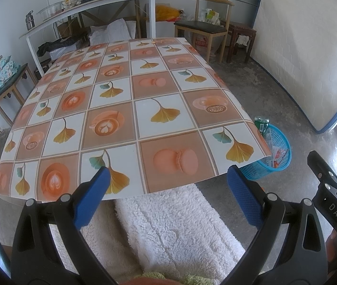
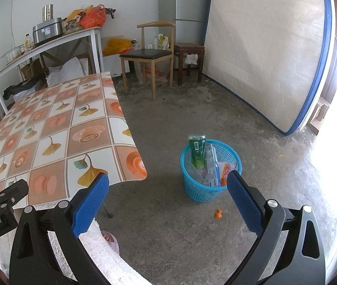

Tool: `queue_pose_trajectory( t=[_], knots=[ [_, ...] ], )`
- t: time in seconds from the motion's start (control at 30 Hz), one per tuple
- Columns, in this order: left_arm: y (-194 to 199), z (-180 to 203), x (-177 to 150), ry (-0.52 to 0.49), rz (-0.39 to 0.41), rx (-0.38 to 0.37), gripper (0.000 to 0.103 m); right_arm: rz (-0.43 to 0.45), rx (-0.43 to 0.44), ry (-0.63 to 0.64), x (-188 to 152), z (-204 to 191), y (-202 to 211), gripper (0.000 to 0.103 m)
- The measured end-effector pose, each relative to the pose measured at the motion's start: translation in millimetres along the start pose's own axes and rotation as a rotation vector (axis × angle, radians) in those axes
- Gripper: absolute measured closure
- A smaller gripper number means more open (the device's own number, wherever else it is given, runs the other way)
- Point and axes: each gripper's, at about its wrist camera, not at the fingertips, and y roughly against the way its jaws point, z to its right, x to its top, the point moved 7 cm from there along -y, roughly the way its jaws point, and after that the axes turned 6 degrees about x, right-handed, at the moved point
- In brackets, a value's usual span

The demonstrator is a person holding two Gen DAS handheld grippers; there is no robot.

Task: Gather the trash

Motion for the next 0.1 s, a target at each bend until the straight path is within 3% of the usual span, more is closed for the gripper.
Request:
queue_pose_trajectory(
  t=[0.1],
  knots=[
    [-0.1, 0.1, -0.1, 0.001, 0.0, -0.001, 0.009, 0.0, -0.001, 0.0, 0.0, 0.0, -0.1, 0.006]
  ],
)
